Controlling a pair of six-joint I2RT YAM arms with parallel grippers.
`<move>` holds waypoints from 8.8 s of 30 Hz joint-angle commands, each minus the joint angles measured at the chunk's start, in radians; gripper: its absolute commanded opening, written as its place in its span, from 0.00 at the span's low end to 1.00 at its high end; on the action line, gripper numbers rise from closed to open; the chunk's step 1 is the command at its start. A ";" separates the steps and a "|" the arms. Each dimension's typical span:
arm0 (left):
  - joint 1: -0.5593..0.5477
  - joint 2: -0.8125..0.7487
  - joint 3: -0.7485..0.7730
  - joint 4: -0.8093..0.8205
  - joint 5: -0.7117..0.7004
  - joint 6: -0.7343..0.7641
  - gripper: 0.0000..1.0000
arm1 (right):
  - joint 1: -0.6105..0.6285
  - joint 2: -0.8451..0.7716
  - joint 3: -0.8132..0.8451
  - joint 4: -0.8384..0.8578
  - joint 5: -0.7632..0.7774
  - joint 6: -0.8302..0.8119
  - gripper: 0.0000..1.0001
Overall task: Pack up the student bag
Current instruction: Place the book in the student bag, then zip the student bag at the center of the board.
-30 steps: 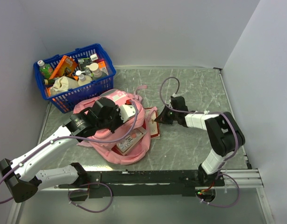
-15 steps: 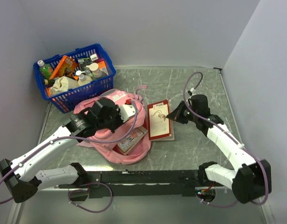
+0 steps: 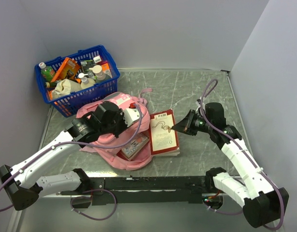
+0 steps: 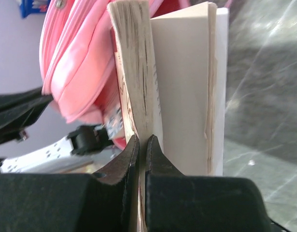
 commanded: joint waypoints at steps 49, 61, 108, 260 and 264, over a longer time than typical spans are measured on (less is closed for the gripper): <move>-0.003 -0.044 0.051 0.075 0.205 0.018 0.20 | 0.442 0.244 0.128 0.315 0.260 -0.100 0.43; -0.001 -0.020 -0.028 0.097 0.178 -0.010 0.69 | 0.592 -0.041 -0.137 0.214 0.341 -0.090 0.00; -0.058 0.101 0.127 0.032 0.391 -0.134 0.17 | 0.862 0.032 -0.174 0.430 0.902 -0.212 0.00; 0.350 -0.112 0.023 -0.066 0.492 0.033 0.59 | 1.369 0.974 0.622 -0.592 1.510 0.656 0.63; 0.350 -0.117 0.029 -0.078 0.478 0.042 0.60 | 1.326 0.985 0.589 -0.509 1.471 0.610 0.60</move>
